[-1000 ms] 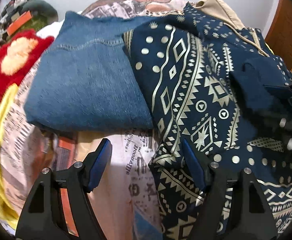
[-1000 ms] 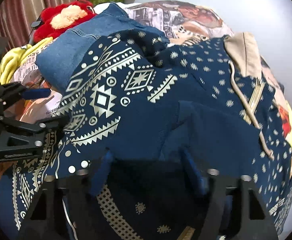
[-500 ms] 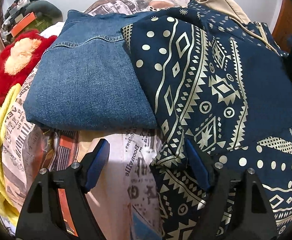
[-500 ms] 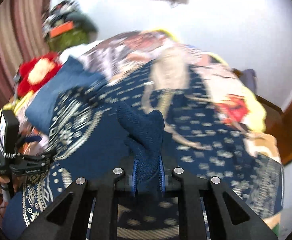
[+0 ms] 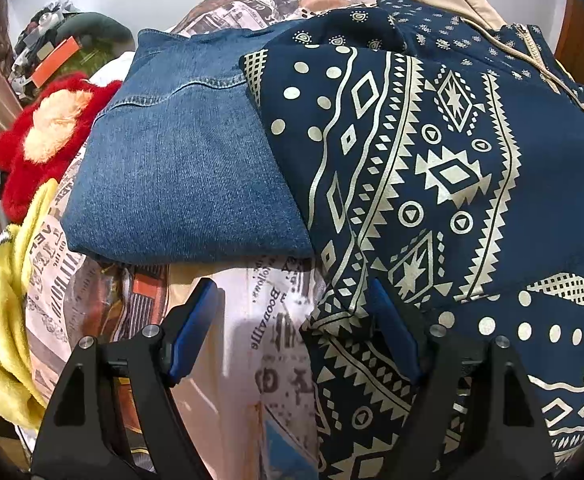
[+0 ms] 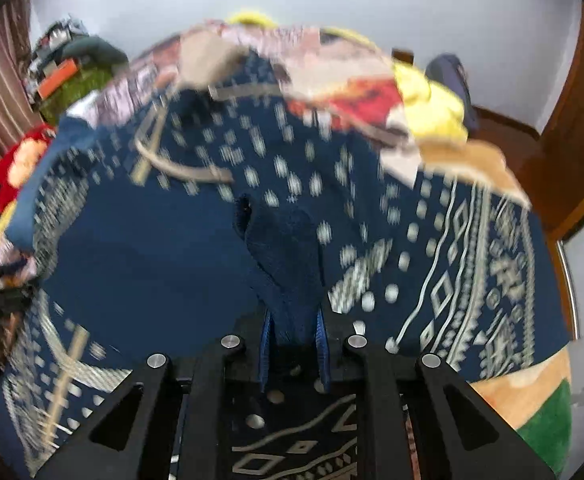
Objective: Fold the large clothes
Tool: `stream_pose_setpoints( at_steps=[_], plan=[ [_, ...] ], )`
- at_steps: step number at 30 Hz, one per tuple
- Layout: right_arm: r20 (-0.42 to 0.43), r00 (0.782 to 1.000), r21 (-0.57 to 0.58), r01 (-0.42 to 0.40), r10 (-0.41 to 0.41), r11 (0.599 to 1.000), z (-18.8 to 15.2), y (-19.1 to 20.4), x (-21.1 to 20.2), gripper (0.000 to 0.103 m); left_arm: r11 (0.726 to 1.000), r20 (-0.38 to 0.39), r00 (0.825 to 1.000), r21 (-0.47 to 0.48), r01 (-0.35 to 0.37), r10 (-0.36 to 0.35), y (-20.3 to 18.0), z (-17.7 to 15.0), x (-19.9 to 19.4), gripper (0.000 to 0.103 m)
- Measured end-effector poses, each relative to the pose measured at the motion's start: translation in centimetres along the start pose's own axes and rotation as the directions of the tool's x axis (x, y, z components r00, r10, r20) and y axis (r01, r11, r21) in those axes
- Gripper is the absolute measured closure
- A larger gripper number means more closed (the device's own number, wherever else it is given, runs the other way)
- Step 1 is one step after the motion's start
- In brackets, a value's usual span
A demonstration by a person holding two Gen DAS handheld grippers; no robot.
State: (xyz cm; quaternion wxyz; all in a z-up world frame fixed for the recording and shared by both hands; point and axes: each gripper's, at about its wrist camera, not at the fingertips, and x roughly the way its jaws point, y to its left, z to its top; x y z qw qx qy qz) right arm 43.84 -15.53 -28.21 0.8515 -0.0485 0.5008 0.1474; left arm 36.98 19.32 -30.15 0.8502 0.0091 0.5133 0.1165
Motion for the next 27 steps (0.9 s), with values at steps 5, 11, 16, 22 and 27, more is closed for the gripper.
stream_pose_setpoints(
  at_steps=[5,11,16,22,27],
  plan=[
    [0.023,0.979,0.014,0.204,-0.204,0.979,-0.1,-1.0,0.0,0.018,1.0,-0.001,1.0,0.019,-0.02,0.02,-0.7,0.3,0.0,0.024],
    [0.062,0.979,0.034,0.193,-0.194,0.981,-0.5,-4.1,-2.9,0.015,0.995,0.008,0.998,0.071,-0.07,0.069,-1.7,0.5,-1.2,0.025],
    [0.121,0.986,0.154,0.093,-0.112,0.984,-1.1,-8.0,-7.9,0.015,0.995,0.081,0.995,0.086,-0.056,0.049,-2.7,2.0,-5.6,0.025],
    [0.153,0.987,0.328,-0.008,-0.045,0.945,-1.9,-14.0,-11.8,0.015,0.991,0.202,0.979,0.13,-0.016,-0.011,-5.8,5.4,-11.2,0.023],
    [0.107,0.994,0.483,-0.071,0.022,0.873,-3.9,-19.1,-10.5,0.015,0.984,0.229,0.968,0.163,0.069,-0.106,-9.7,8.0,-12.0,0.013]
  ],
)
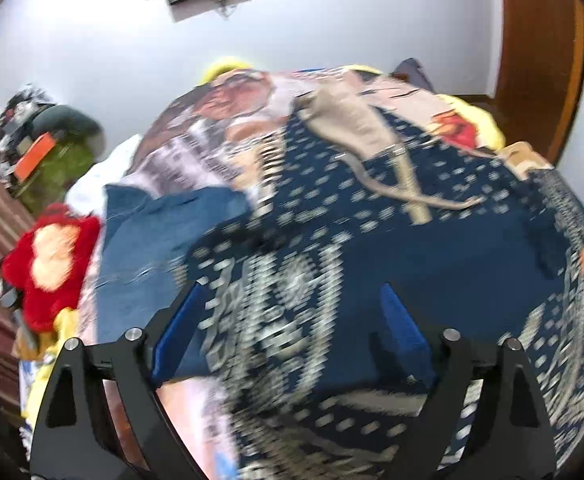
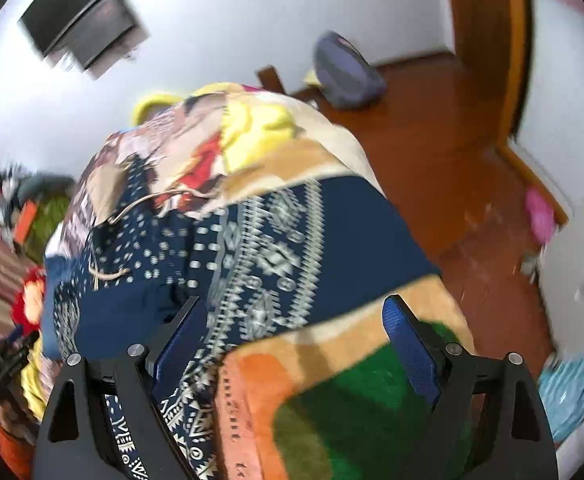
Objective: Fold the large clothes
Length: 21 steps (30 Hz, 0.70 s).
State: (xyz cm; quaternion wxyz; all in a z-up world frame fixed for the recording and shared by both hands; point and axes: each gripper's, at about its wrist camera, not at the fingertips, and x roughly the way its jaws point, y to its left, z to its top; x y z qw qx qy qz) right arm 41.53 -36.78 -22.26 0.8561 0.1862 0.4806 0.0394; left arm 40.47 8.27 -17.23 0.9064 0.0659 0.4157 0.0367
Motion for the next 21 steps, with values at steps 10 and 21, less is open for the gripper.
stream_pose_setpoints(
  at_steps=[10,21],
  plan=[
    [-0.097,0.989,0.24,-0.081,0.107,0.967,0.1,-5.6,7.4,0.033,0.99,-0.056,0.99,0.046,0.13,-0.128,-7.0,1.3,4.5,0.013],
    [0.035,0.999,0.244,0.001,-0.01,0.97,1.8,-5.3,9.0,0.094,0.99,-0.05,0.994,0.093,0.105,-0.1,-7.3,0.3,4.6,0.013]
  ],
)
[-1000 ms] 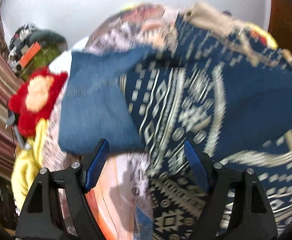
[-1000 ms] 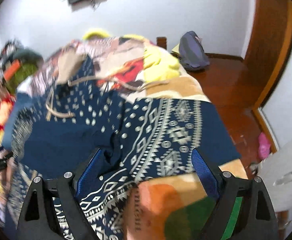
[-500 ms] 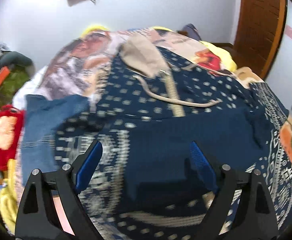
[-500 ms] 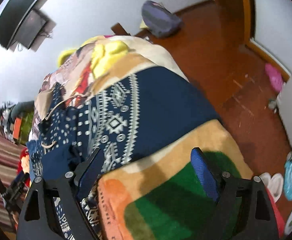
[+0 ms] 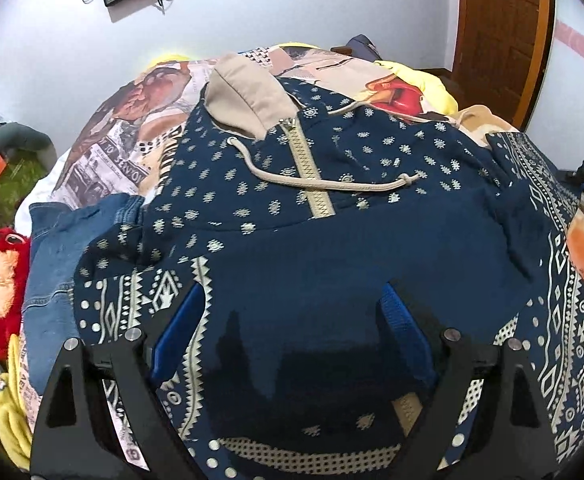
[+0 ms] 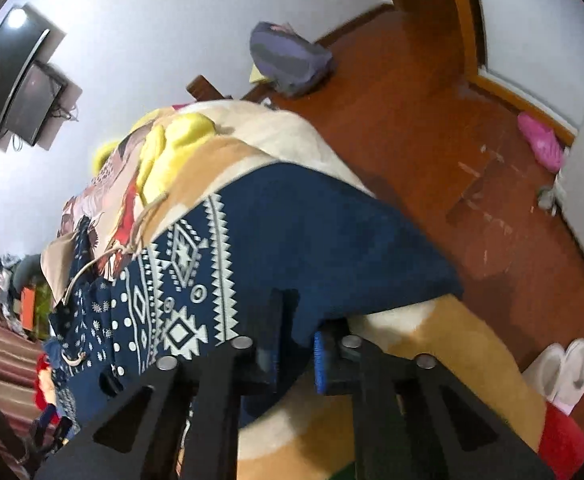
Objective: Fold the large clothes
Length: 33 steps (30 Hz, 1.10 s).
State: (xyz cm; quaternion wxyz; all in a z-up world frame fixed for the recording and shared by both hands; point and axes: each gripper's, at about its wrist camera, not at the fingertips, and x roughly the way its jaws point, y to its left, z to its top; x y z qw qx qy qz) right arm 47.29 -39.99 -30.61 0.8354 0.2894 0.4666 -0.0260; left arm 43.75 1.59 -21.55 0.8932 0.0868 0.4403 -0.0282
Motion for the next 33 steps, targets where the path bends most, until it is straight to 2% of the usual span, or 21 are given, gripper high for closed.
stream_pose_setpoints(
  at_steps=[2,5,10,15,18,20,23,26,29,33],
  plan=[
    [0.041,0.999,-0.05,0.007,-0.005,0.999,0.2,1.4,-1.5,0.095,1.0,0.008,1.0,0.0,-0.007,0.007,0.3,-0.2,-0.5,0.013],
    [0.089,0.995,-0.091,-0.026,0.034,0.996,0.5,3.4,-4.2,0.096,1.0,0.024,1.0,-0.008,-0.015,0.016,0.9,-0.4,-1.7,0.013],
    [0.174,0.972,-0.218,-0.116,0.155,0.969,0.7,10.0,-10.1,0.097,0.999,0.066,0.998,-0.03,-0.017,0.019,2.3,-0.8,-4.2,0.013],
    [0.148,0.957,-0.373,-0.181,0.251,0.91,-1.6,19.2,-12.4,0.097,0.999,0.092,0.995,-0.047,-0.024,0.028,3.7,-1.6,-6.4,0.013],
    [0.098,0.962,-0.454,-0.184,0.254,0.872,-4.3,24.0,-11.2,0.097,0.998,0.1,0.994,-0.063,-0.028,0.034,4.9,-2.5,-7.4,0.013],
    [0.031,0.968,-0.477,-0.206,0.251,0.854,-6.7,26.5,-9.1,0.097,0.997,0.101,0.994,-0.075,-0.032,0.039,5.8,-3.3,-8.0,0.013],
    [-0.08,0.976,-0.493,-0.216,0.203,0.843,-10.8,29.1,-4.7,0.097,0.995,0.092,0.995,-0.093,-0.039,0.047,7.1,-4.7,-8.7,0.013],
    [-0.181,0.976,-0.475,-0.192,0.118,0.859,-14.6,29.5,0.0,0.097,0.993,0.075,0.996,-0.106,-0.05,0.058,8.5,-6.1,-9.0,0.013],
    [-0.229,0.973,-0.442,-0.122,0.02,0.889,-17.0,28.2,3.3,0.097,0.99,0.059,0.996,-0.123,-0.063,0.071,9.7,-7.5,-9.3,0.013],
    [-0.233,0.972,-0.367,-0.121,0.035,0.922,-17.8,26.2,3.2,0.097,0.987,0.03,0.997,-0.152,-0.062,0.067,10.6,-8.8,-9.0,0.013]
  ],
)
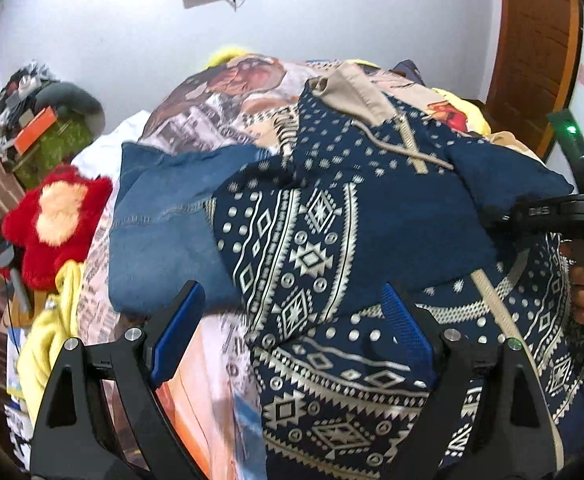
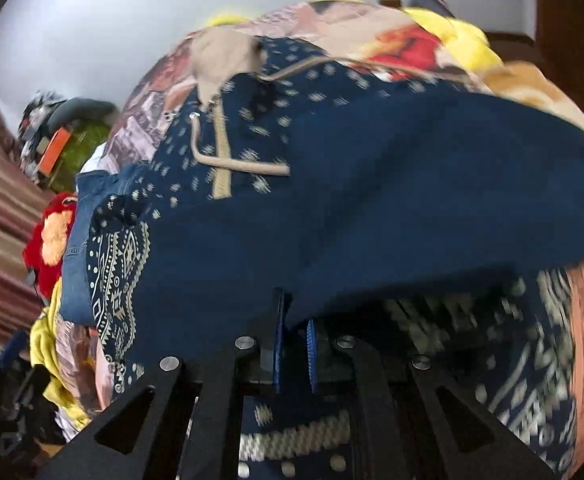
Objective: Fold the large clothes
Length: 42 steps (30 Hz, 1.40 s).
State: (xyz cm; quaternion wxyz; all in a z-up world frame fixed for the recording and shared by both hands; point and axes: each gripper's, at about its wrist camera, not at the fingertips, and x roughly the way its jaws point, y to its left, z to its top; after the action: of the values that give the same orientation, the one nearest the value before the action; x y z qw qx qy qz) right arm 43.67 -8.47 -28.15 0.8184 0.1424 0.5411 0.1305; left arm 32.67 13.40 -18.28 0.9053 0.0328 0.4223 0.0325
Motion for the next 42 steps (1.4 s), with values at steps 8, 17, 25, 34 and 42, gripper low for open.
stream_pose_setpoints(
  at_steps=[8,17,25,34,42],
  plan=[
    [-0.149,0.983,-0.058,-0.116,0.107,0.992,-3.5,-1.4,-3.0,0.097,0.999,-0.03,0.998,0.009,0.053,-0.053,-2.3,0.6,-0.1,0.013],
    [0.148,0.985,-0.21,0.115,-0.085,0.971,-3.6,-7.2,-13.8,0.097,0.968,0.024,0.985,0.191,0.161,-0.169,-12.8,7.1,-1.3,0.013],
    [0.289,0.932,-0.094,0.256,-0.22,0.962,-2.0,-15.7,-19.6,0.097,0.886,-0.045,0.961,0.378,0.268,-0.272,-26.5,11.1,2.8,0.013],
    [0.256,0.926,0.042,0.277,-0.279,0.96,-2.3,-22.5,-19.0,0.097,0.79,-0.217,0.937,0.505,0.348,-0.274,-38.7,10.1,10.4,0.013],
    [0.206,0.937,0.08,0.273,-0.284,0.959,-3.4,-24.3,-17.3,0.097,0.793,-0.15,0.947,0.518,0.32,-0.283,-41.2,10.4,11.1,0.094]
  ],
)
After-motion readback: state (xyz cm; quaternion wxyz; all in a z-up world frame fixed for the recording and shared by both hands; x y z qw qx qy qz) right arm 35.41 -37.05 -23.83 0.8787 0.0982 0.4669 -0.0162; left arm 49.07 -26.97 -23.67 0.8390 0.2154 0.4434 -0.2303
